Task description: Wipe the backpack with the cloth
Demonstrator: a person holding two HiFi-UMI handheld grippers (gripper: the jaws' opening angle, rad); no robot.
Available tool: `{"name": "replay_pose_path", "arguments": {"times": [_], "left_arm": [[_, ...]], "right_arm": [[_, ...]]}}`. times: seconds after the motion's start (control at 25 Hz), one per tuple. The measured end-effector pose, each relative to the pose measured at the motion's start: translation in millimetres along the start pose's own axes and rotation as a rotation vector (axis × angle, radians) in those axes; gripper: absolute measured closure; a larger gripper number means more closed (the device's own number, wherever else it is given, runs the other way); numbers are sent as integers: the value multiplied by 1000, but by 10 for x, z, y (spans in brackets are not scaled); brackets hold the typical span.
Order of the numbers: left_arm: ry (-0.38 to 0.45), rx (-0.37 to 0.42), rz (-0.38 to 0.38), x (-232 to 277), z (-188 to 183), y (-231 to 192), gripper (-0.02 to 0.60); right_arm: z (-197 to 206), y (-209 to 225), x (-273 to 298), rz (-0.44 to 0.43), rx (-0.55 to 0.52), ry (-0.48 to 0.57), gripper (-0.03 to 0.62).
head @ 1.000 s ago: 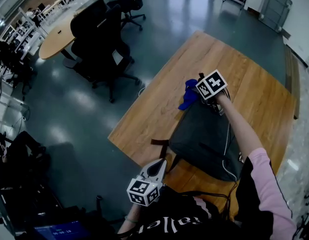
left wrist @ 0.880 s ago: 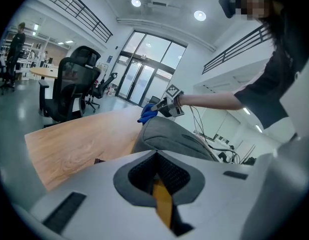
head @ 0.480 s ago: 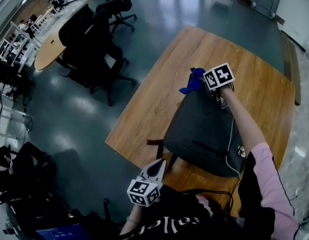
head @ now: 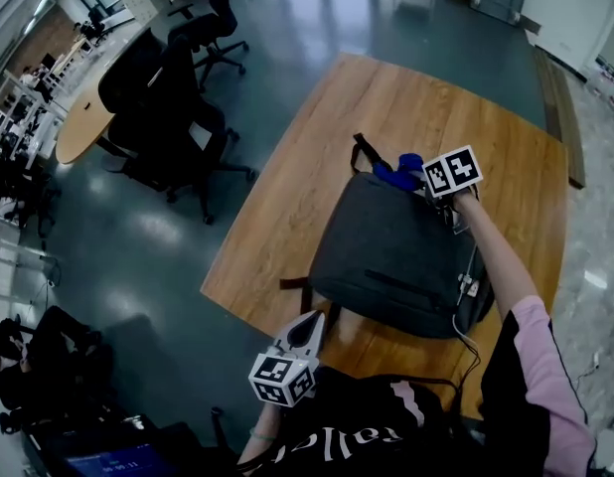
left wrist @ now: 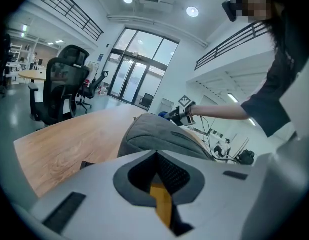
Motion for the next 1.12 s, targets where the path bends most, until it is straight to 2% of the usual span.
{"name": "replay_pose_path", "arguments": {"times": [0.28,0.48,0.72,0.96,1.12], "left_arm": [[-8,44,72,89,-46,99,583],[-15,70,110,68,-28,289,583],[-25,99,145,60,-32,412,583],[-29,121,159,70,48,550,583],[-40,135,162,78,40,585,583]], "right_arm": [[652,448,-549,121,115,4,528],[1312,753,-1147,232,232,27,528],[1986,946,-1692,321,371,53,528],[2585,1026,-2017,380,413,17,528],[2589,960,-2174,376,387,93,528]]}}
Point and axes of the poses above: the fingertips, and each gripper's own axes: x forward along the fingers, y to its right, z out of its underside, the point moved 7 cm from there along -x, backward along the fingers, and after that the axes turned 7 degrees about -z, right-handed, at the moved point
